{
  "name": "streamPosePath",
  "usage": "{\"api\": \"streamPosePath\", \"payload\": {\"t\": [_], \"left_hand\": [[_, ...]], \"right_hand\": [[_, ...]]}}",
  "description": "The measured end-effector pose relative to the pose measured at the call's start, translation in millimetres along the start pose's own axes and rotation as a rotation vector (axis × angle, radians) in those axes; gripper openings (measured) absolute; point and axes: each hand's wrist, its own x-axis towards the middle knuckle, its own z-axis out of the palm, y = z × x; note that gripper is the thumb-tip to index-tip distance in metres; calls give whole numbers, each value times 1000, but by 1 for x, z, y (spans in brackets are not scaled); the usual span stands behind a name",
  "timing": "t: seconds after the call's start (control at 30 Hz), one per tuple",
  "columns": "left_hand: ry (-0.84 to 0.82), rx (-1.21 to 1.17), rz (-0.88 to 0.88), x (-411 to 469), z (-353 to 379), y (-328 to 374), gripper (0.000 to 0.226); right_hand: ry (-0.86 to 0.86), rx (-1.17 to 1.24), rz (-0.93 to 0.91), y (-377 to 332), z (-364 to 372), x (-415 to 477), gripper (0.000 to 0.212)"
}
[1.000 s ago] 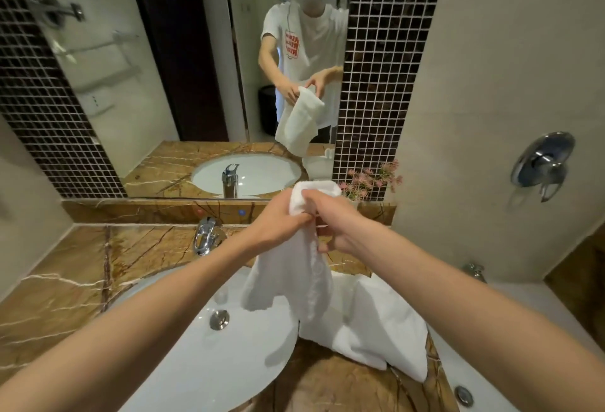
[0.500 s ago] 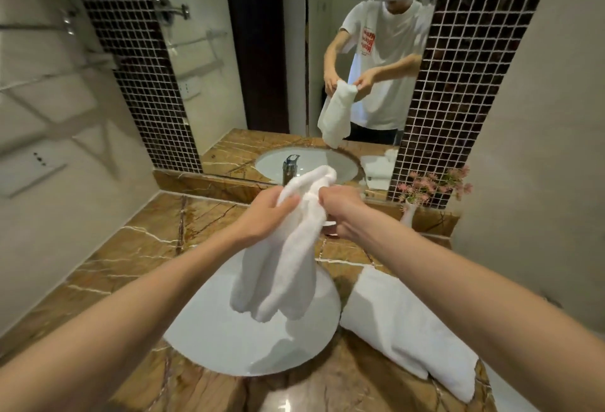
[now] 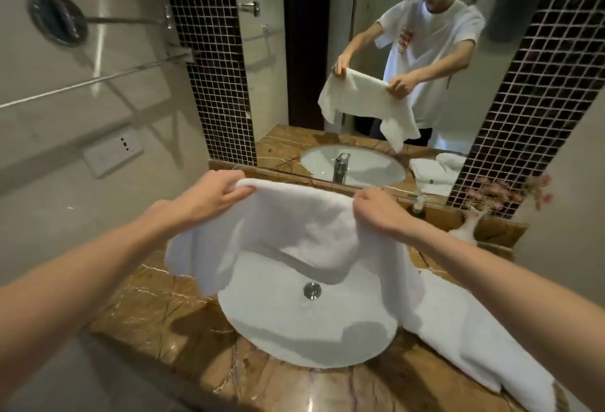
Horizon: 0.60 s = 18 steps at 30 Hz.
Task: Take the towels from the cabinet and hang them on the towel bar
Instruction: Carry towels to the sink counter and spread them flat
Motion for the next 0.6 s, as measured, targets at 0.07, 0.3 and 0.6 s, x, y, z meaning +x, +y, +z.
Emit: {"api": "streamPosePath", "payload": {"t": [0.07, 0.3, 0.6], "left_hand": [[-52, 45, 57, -7, -9, -26, 57], [-269, 197, 282, -26, -26, -70, 54], [-563, 412, 300, -25, -23, -96, 53]], "right_hand": [[-40, -147, -75, -6, 11, -4, 29], [-44, -441, -173, -26, 40, -16, 25], [-146, -735, -305, -29, 60, -41, 11]]}}
